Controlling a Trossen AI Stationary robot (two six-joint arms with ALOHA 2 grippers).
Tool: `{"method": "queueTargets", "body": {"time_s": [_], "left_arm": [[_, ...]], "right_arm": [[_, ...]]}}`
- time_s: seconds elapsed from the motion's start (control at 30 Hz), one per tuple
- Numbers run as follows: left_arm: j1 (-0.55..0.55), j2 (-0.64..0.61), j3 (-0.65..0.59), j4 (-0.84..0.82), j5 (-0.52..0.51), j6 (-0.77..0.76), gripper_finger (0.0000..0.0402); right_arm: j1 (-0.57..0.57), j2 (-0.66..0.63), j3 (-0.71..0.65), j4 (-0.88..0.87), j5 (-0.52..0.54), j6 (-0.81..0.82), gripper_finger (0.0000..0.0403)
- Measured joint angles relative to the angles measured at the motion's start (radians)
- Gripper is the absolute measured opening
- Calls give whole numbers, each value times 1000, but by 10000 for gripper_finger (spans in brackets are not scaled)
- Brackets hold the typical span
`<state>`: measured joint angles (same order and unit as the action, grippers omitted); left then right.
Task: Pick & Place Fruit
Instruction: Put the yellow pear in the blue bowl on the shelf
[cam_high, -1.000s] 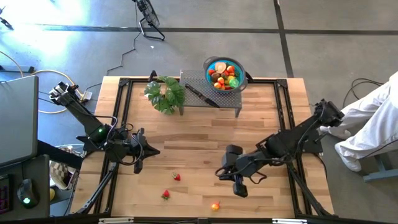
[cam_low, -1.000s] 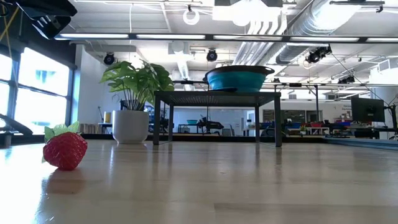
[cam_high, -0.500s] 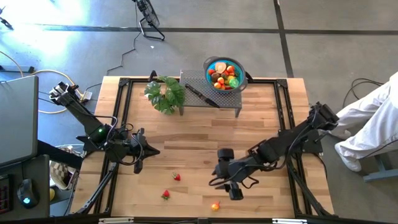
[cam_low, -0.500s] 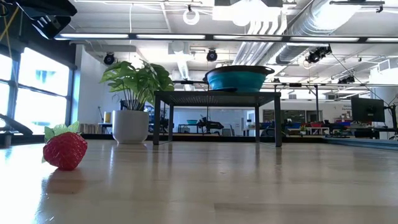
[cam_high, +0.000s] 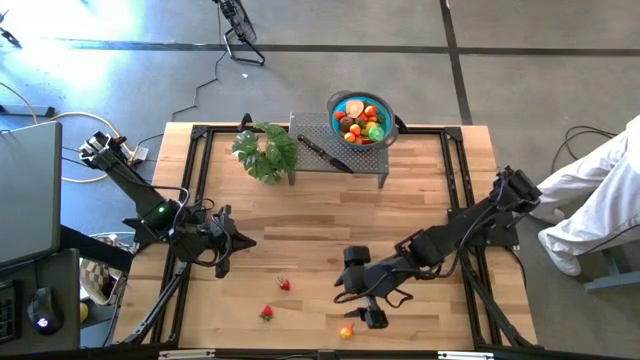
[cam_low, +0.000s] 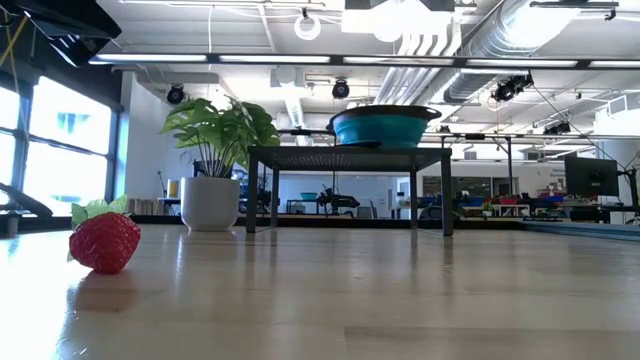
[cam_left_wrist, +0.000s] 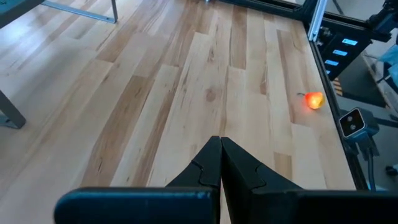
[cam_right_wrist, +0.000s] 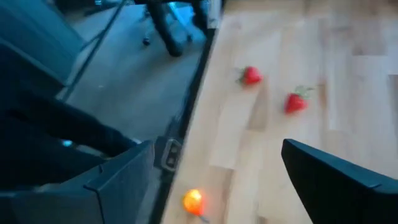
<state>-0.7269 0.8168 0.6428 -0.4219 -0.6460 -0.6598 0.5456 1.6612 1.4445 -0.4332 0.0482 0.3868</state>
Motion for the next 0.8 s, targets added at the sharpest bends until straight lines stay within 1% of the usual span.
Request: {"method": "queueTargets", "body": {"time_s": [0.1, 0.4, 0.57, 0.8], "left_arm": [[0, 0, 0, 0, 0, 0, 0], [0, 0, 0, 0, -3, 0, 0], [0, 0, 0, 1, -3, 0, 0], [0, 0, 0, 0, -3, 0, 0]], "right_arm": [[8, 34, 0, 3, -32, 0, 339], [48, 163, 0, 3, -33, -22, 319], [60, 223, 0, 3, -52, -20, 319], [80, 291, 0, 4, -51, -18, 318]]}}
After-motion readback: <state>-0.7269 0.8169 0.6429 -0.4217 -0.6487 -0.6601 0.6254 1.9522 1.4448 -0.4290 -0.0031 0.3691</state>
